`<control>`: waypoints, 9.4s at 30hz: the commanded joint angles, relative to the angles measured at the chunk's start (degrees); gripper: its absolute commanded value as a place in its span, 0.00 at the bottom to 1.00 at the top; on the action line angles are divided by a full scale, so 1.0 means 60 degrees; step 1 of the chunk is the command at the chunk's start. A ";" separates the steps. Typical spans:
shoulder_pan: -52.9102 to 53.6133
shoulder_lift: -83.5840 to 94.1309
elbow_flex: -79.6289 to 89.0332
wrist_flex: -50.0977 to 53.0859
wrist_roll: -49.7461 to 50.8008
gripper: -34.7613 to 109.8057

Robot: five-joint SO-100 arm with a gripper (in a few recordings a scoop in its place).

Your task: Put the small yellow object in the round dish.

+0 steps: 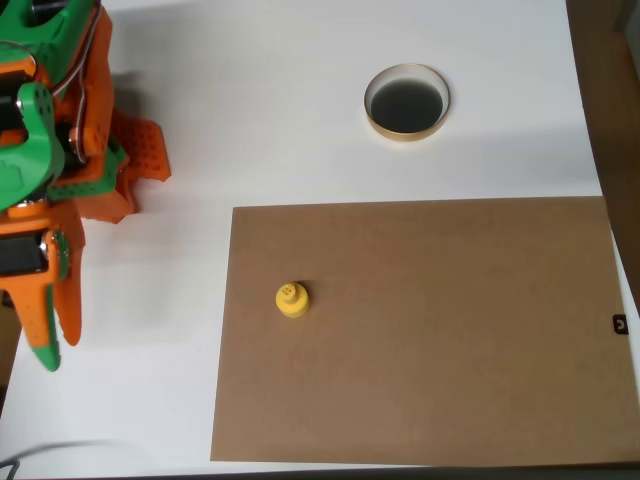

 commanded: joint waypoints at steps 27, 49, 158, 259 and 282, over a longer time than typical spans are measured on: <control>-0.1099 -0.7061 -0.5566 -0.0073 -0.2505 0.41; -0.3296 -1.2920 -0.8760 0.0879 -0.2153 0.41; -0.8423 -1.5703 -1.1777 0.2769 -0.2197 0.24; -1.5586 -1.8984 -1.6348 0.4570 -0.3003 0.40; -0.9126 -1.2305 -0.8569 0.3120 -0.6914 0.39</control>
